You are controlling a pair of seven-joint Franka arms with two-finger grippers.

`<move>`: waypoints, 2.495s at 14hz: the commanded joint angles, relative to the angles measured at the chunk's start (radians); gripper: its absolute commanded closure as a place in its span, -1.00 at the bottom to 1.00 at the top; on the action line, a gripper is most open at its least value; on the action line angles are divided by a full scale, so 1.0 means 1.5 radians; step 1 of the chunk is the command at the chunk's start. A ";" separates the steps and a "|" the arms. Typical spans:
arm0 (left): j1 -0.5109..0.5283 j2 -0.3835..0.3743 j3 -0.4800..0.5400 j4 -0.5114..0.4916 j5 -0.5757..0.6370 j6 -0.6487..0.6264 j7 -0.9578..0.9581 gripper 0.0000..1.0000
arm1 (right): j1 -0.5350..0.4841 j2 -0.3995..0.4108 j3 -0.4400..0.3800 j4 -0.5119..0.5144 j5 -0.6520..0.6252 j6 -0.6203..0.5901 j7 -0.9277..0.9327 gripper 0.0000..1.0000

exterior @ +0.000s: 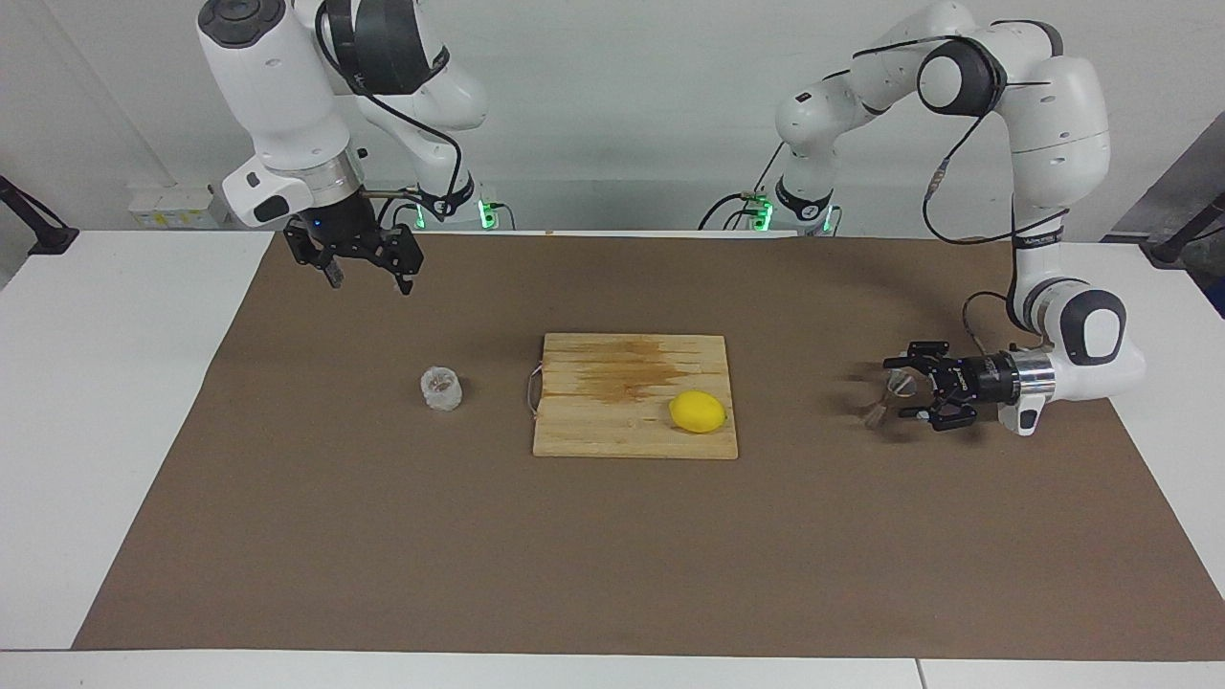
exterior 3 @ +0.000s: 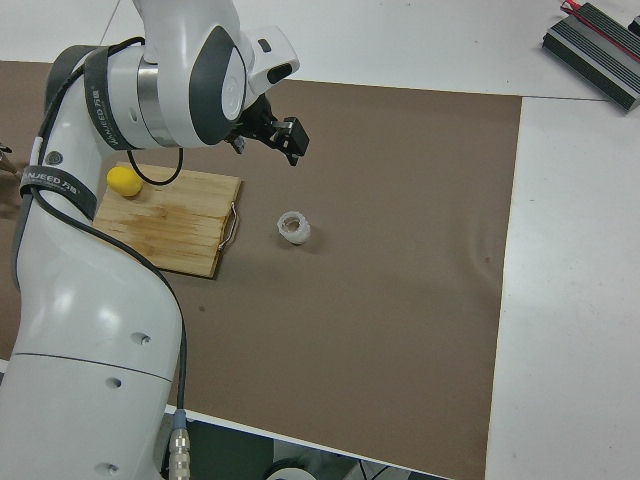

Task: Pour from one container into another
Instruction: 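Reach the left gripper to the small metal cup and grasp it, then lift the metal cup with the left gripper and carry it over the board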

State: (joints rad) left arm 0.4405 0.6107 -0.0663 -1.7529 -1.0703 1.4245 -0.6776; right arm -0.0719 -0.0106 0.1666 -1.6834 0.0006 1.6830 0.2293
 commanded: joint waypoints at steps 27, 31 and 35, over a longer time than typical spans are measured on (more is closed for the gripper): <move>0.017 -0.006 -0.039 -0.003 -0.099 -0.048 -0.007 1.00 | -0.007 -0.010 0.005 -0.011 0.002 0.003 0.009 -1.00; -0.007 -0.047 -0.041 -0.004 -0.114 -0.042 -0.049 1.00 | -0.007 -0.010 0.005 -0.011 0.002 0.003 0.009 -1.00; -0.051 -0.124 -0.040 -0.088 -0.175 0.008 -0.052 1.00 | -0.007 -0.010 0.005 -0.011 0.002 0.003 0.009 -1.00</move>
State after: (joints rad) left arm 0.4069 0.5204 -0.1408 -1.7714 -1.2755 1.3822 -0.7453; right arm -0.0719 -0.0106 0.1666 -1.6834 0.0006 1.6830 0.2293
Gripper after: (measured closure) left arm 0.608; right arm 0.000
